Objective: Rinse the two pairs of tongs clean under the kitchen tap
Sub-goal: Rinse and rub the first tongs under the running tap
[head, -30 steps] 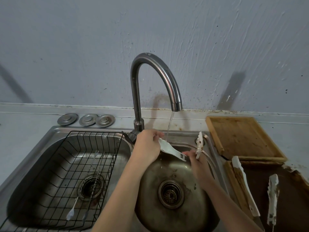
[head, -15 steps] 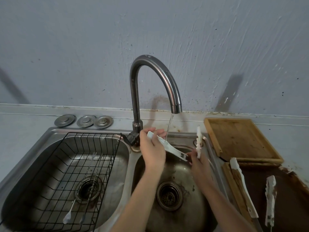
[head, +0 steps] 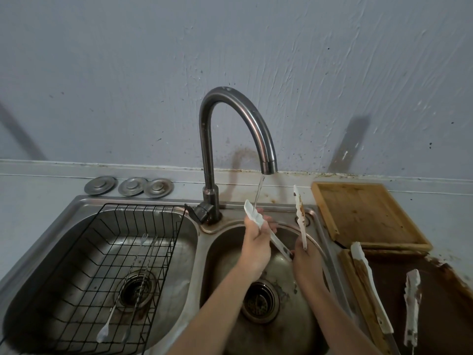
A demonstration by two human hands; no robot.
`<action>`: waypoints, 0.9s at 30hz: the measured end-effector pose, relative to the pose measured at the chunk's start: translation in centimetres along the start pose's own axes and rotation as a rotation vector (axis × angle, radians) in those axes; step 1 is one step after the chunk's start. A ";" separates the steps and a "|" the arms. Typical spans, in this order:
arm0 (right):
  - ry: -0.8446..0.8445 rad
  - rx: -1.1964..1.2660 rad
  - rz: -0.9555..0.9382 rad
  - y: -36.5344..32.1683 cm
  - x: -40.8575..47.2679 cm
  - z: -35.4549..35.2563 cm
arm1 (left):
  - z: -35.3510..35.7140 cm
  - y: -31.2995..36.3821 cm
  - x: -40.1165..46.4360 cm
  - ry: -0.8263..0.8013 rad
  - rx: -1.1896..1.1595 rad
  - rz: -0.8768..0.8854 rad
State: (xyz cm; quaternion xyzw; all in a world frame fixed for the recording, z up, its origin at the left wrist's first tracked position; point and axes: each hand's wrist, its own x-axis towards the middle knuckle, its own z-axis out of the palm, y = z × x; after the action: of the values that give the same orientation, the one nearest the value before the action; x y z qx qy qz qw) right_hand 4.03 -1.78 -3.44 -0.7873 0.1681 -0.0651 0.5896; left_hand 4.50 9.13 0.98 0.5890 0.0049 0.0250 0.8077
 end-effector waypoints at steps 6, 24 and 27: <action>-0.061 -0.046 0.144 0.3 0.2 0.2 | -3.2 0.2 0.0 -0.268 0.309 -0.144; -0.223 -0.055 0.241 0.5 0.3 -0.7 | -3.5 1.6 0.2 0.021 -0.150 0.110; -0.178 -0.037 0.241 0.9 0.2 -1.4 | -3.2 1.6 -0.3 -0.035 -0.097 0.135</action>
State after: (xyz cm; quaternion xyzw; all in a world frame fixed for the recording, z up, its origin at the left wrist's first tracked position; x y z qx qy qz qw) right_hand 3.65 -3.35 -3.89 -0.7747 0.2099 0.0791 0.5912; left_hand 3.98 12.62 1.52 0.5487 -0.0503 0.0692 0.8316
